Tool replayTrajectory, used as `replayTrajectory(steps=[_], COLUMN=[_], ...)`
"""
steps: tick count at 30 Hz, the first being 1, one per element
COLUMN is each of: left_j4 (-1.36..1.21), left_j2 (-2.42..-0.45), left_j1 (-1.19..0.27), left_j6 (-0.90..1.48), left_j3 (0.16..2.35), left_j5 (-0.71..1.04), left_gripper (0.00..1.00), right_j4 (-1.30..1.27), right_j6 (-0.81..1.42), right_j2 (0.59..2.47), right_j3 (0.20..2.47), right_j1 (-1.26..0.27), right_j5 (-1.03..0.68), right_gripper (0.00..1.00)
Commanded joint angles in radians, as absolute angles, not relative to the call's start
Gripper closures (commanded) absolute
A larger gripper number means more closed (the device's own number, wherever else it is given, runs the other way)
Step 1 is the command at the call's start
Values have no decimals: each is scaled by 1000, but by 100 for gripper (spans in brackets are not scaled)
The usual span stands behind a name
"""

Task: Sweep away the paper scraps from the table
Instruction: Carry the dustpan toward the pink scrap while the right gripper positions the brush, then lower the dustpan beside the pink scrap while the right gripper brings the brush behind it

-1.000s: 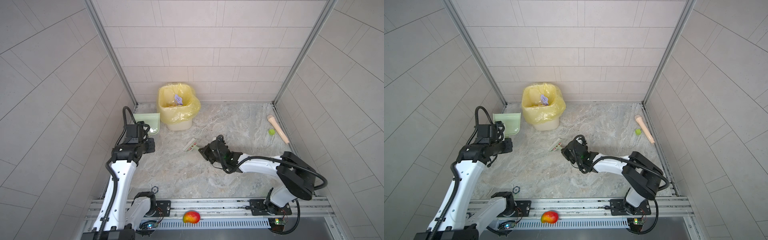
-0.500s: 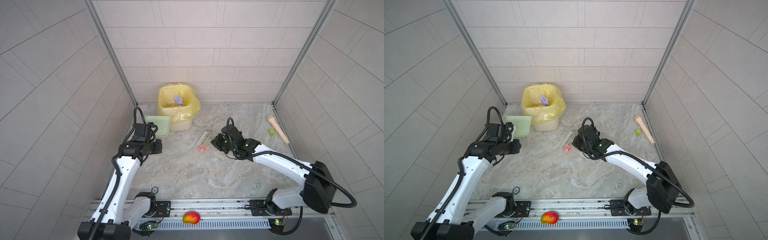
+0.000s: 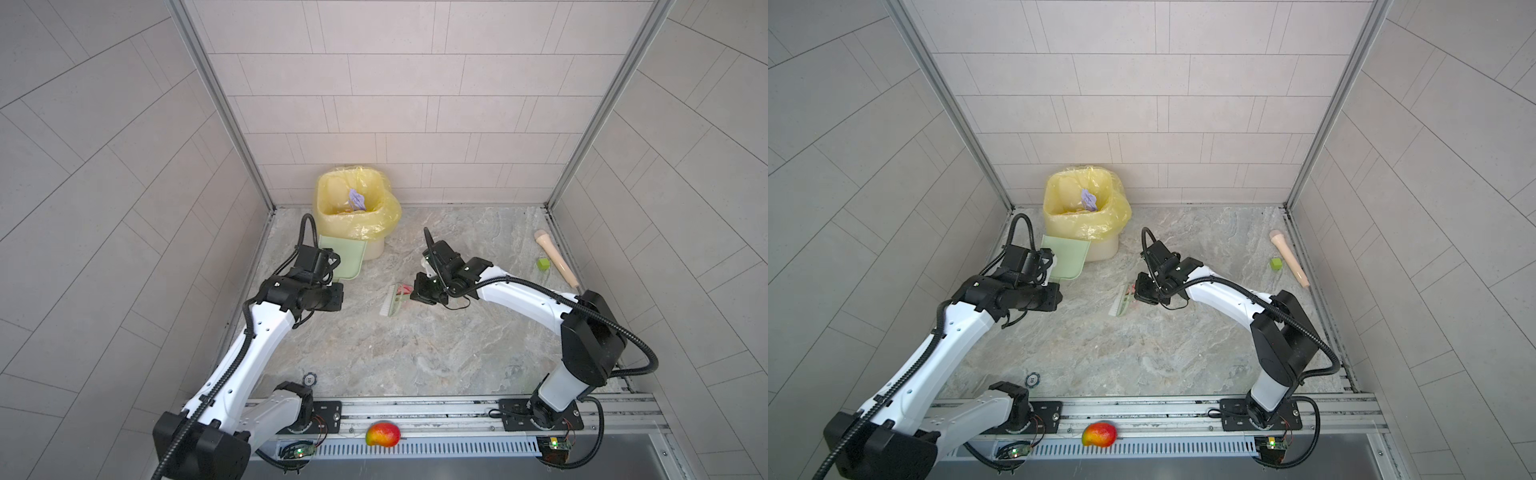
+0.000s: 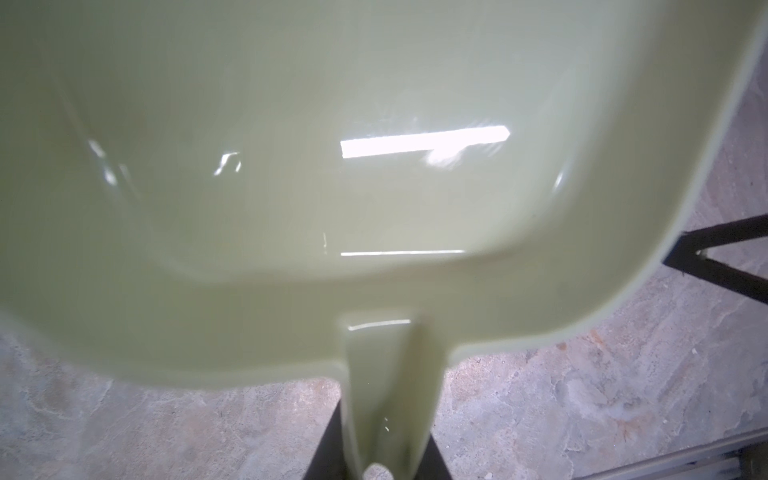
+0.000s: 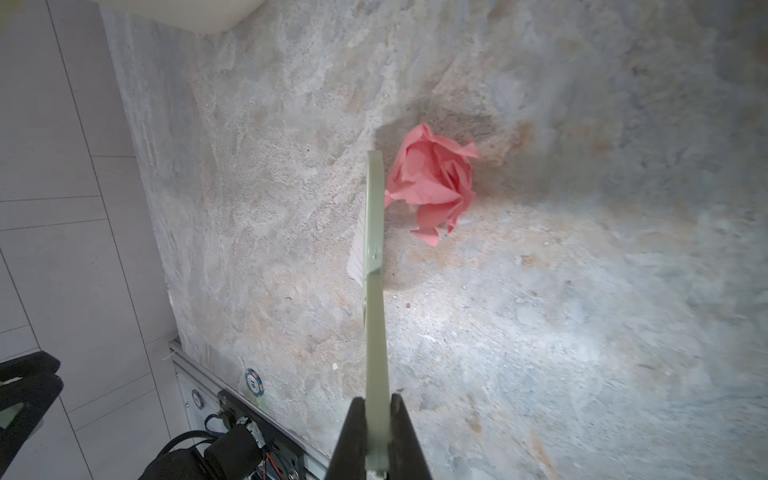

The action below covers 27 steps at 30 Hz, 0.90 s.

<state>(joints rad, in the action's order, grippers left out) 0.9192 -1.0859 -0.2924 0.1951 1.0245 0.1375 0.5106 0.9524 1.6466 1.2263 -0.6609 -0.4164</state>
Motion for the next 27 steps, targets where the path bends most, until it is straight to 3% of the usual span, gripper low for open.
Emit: replayTrajectory(steps=[1, 15, 27], left_j4=[938, 939, 917], left_j2=[-1107, -1294, -1511], left_j1=[-333, -516, -651], left_j6=[224, 213, 183], left_j3=[1048, 1066, 1133], left_j5=[120, 139, 153], left_gripper=[100, 100, 100], right_j4=[651, 871, 1088], right_j6=[879, 730, 551], right_j2=[1583, 1415, 1388], right_j3=[1198, 1111, 1352], right_j1=[-621, -406, -393], right_j5=[-408, -426, -401], right_gripper=[100, 100, 100])
